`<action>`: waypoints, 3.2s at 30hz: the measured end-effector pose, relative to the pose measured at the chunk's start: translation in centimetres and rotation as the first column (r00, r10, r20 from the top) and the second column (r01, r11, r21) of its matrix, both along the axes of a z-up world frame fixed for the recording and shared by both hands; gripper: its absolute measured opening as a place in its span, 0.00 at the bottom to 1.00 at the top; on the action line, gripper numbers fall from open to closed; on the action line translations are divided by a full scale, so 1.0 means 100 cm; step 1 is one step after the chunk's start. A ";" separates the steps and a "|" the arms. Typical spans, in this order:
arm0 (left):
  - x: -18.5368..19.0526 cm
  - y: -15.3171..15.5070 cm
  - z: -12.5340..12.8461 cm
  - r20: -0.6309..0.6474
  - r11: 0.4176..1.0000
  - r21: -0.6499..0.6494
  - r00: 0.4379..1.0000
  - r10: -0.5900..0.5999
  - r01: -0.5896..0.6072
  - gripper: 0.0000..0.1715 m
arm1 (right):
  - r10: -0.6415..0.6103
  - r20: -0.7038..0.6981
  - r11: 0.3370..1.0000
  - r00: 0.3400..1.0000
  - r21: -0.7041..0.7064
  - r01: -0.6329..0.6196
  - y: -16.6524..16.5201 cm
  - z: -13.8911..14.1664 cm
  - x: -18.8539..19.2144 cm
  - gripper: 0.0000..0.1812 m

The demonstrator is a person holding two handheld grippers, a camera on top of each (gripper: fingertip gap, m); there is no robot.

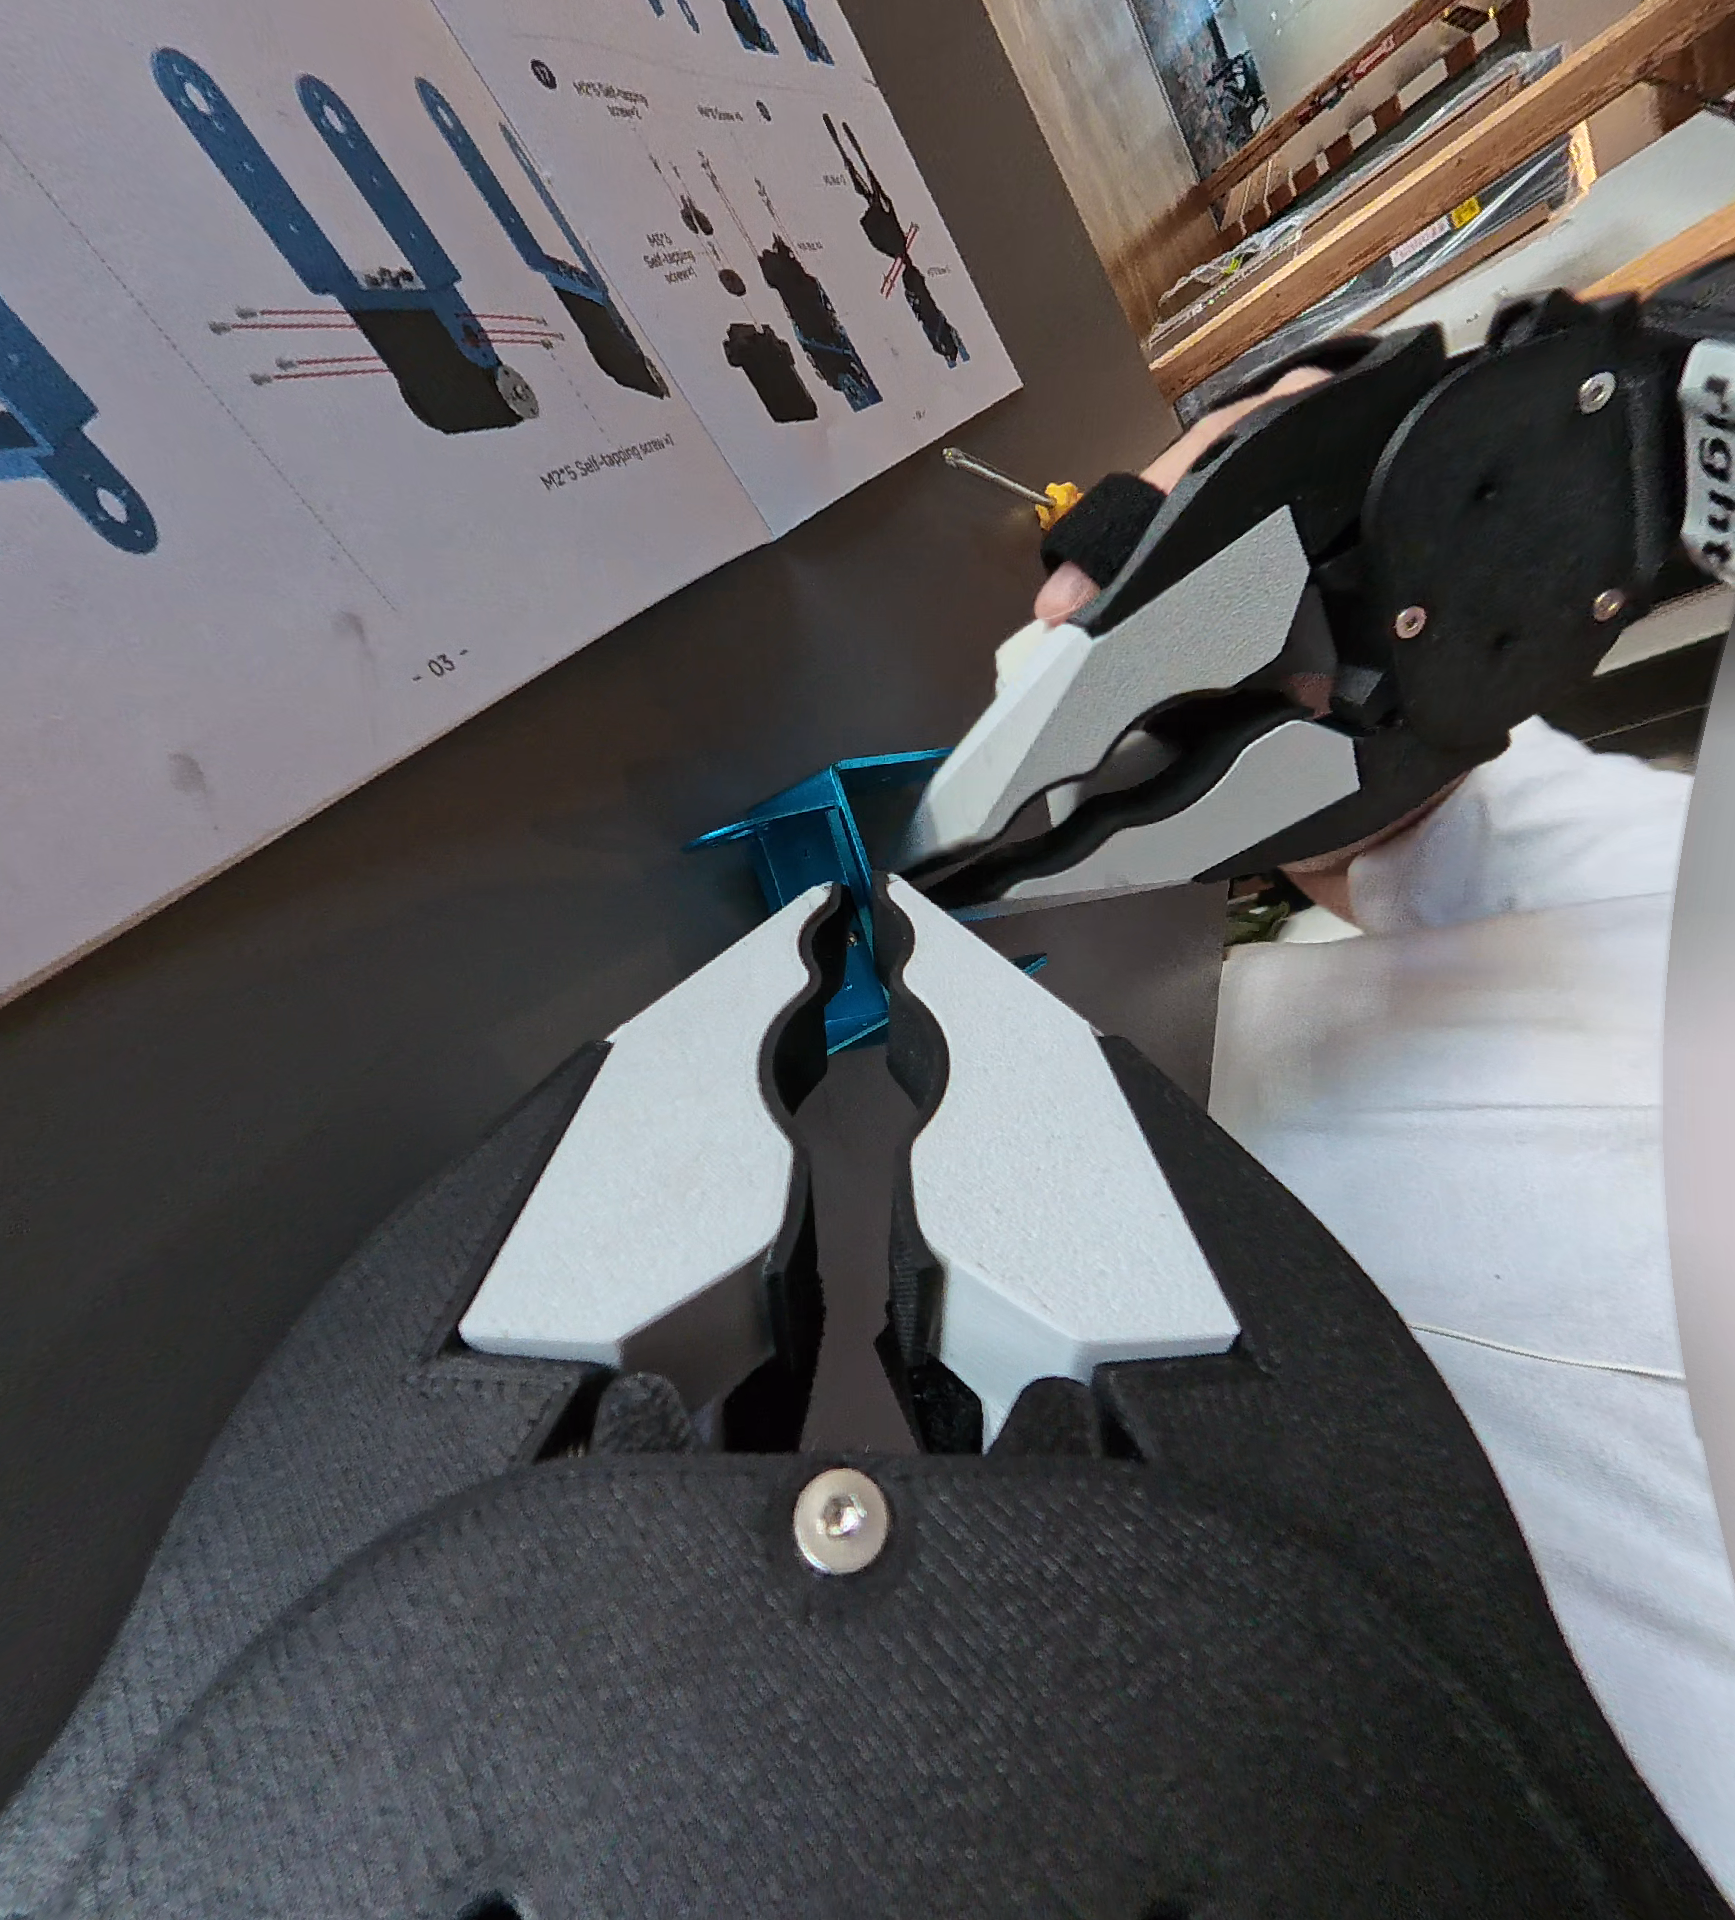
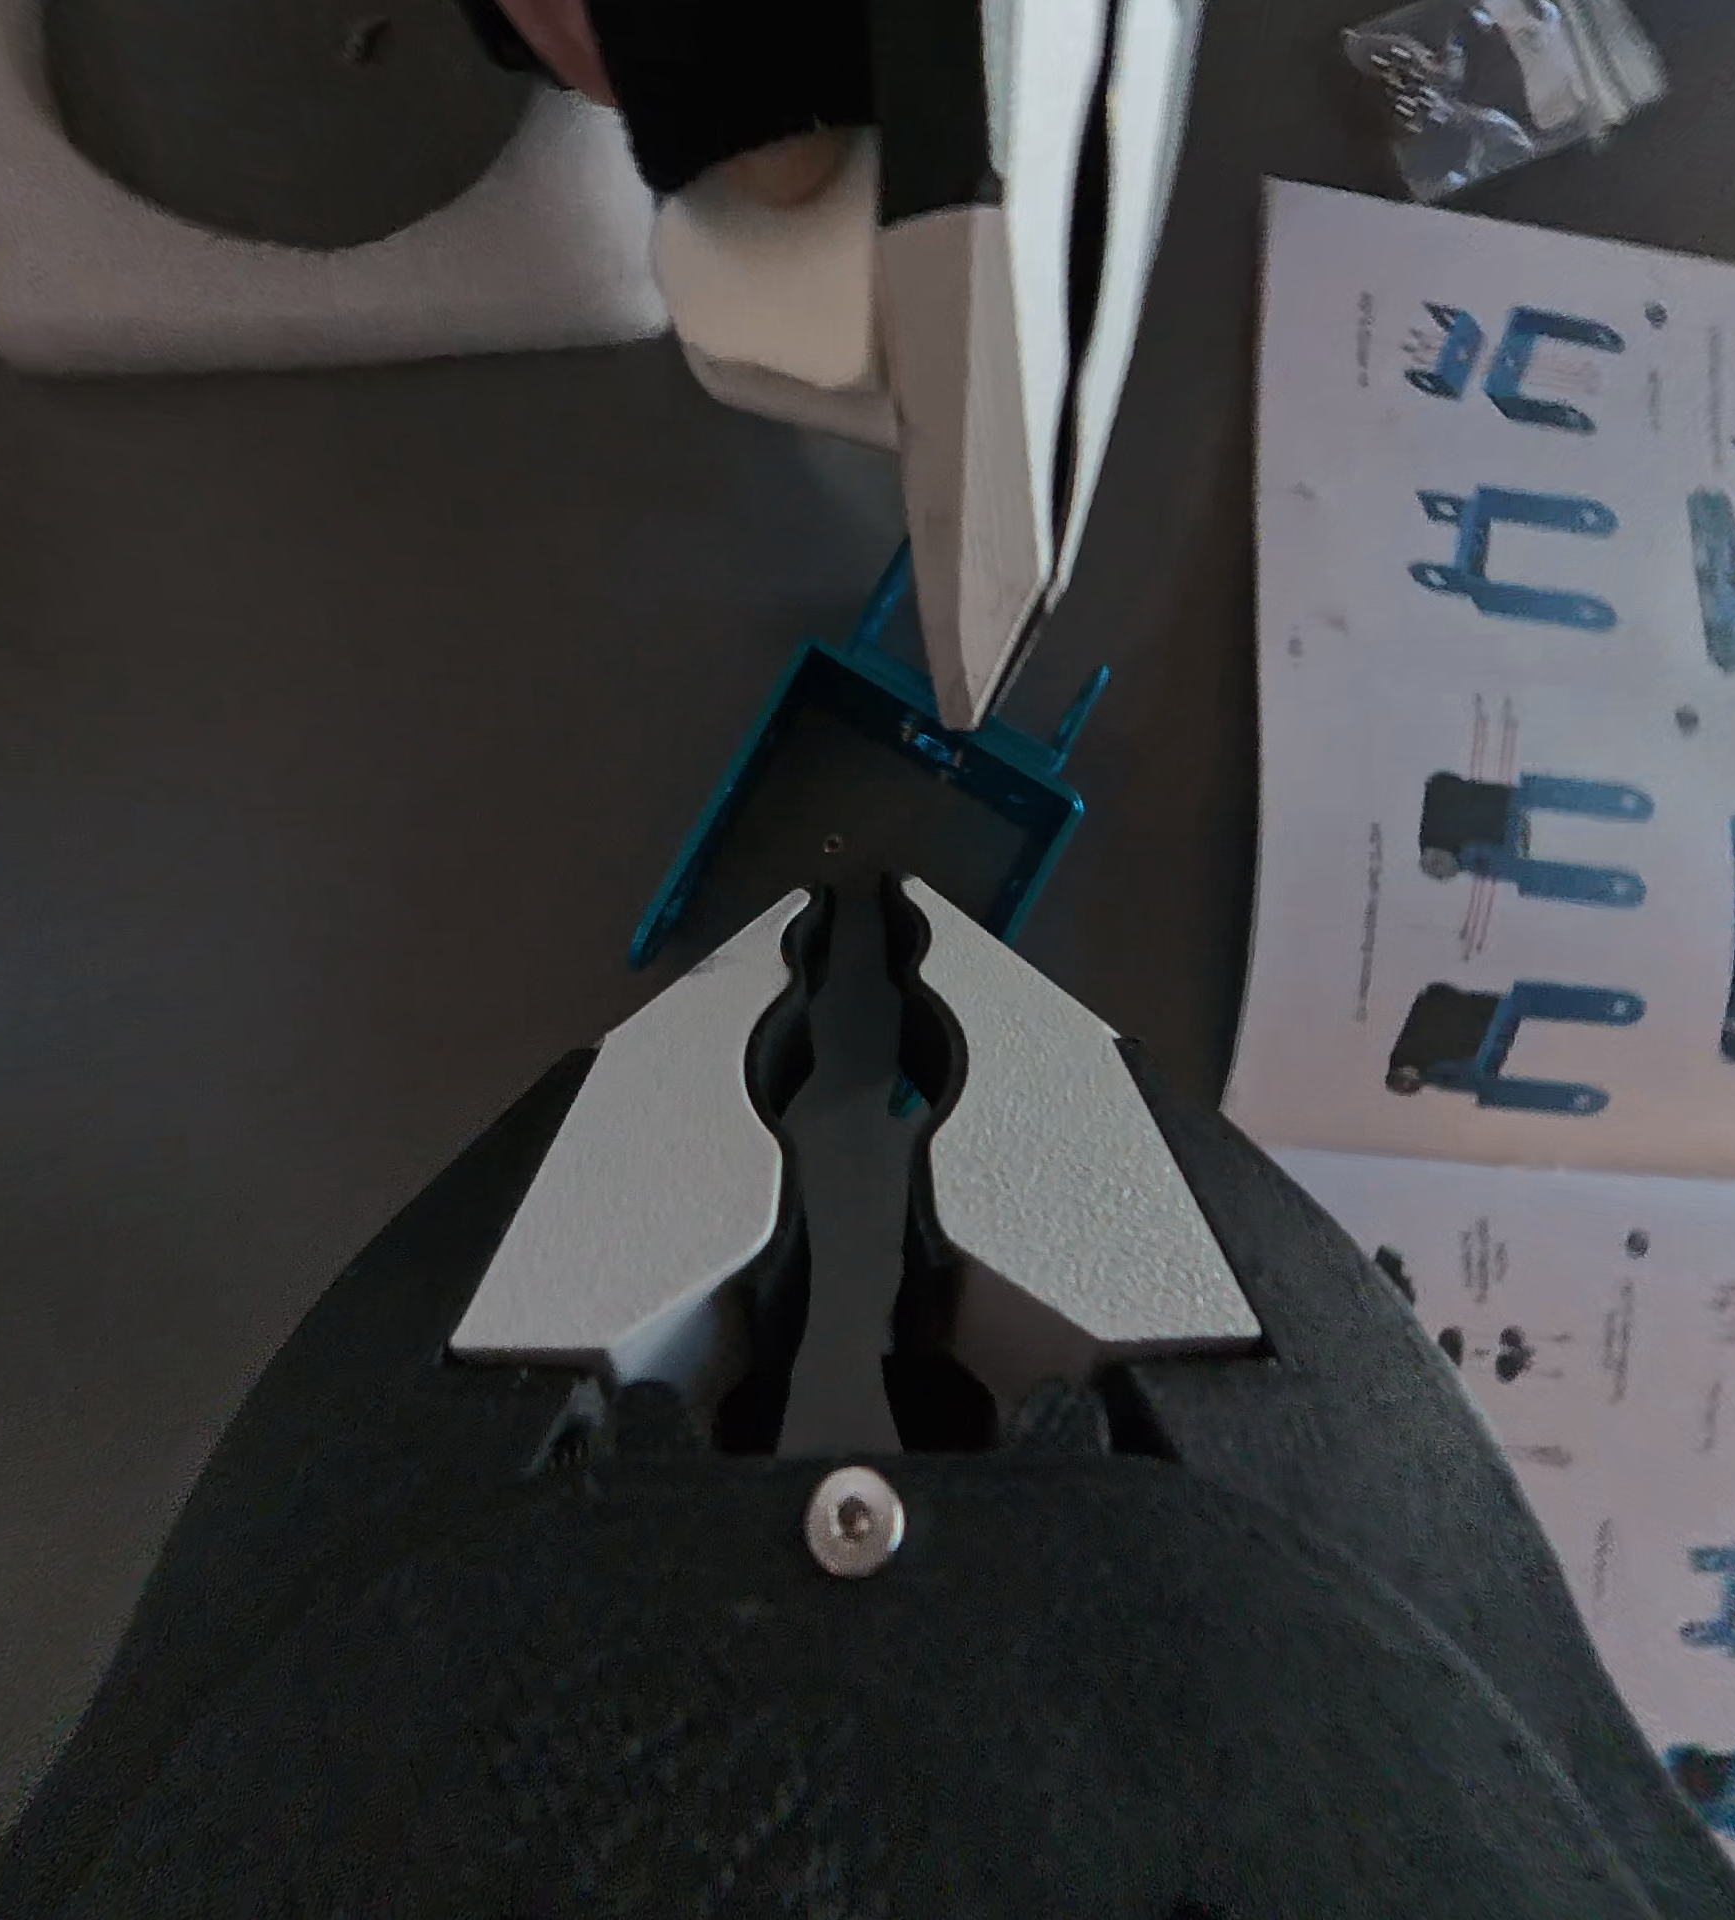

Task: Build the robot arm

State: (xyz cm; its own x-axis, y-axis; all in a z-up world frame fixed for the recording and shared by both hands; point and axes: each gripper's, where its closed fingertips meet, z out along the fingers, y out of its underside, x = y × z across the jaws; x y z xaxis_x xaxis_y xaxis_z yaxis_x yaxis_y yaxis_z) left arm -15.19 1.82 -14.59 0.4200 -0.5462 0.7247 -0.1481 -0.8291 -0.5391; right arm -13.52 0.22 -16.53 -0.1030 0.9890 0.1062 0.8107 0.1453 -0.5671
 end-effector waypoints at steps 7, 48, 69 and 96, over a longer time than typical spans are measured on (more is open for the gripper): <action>0.000 0.000 0.000 -0.009 1.000 0.011 1.000 0.000 0.001 0.02 | 0.280 0.126 0.957 0.952 0.040 -0.287 -0.005 -0.001 -0.006 0.05; 0.001 -0.003 0.000 -0.009 1.000 0.008 1.000 -0.016 0.016 0.02 | 0.055 -0.125 0.954 0.991 0.300 -0.015 0.003 0.000 -0.004 0.00; -0.004 -0.008 0.000 -0.020 0.999 0.008 0.999 -0.032 0.032 0.02 | 0.241 -0.091 0.970 0.966 -0.008 -0.243 -0.019 0.004 -0.015 0.03; -0.004 -0.008 0.000 -0.015 0.999 0.003 0.999 -0.035 0.035 0.02 | 0.297 0.025 0.955 0.955 0.013 -0.298 -0.018 -0.003 -0.017 0.03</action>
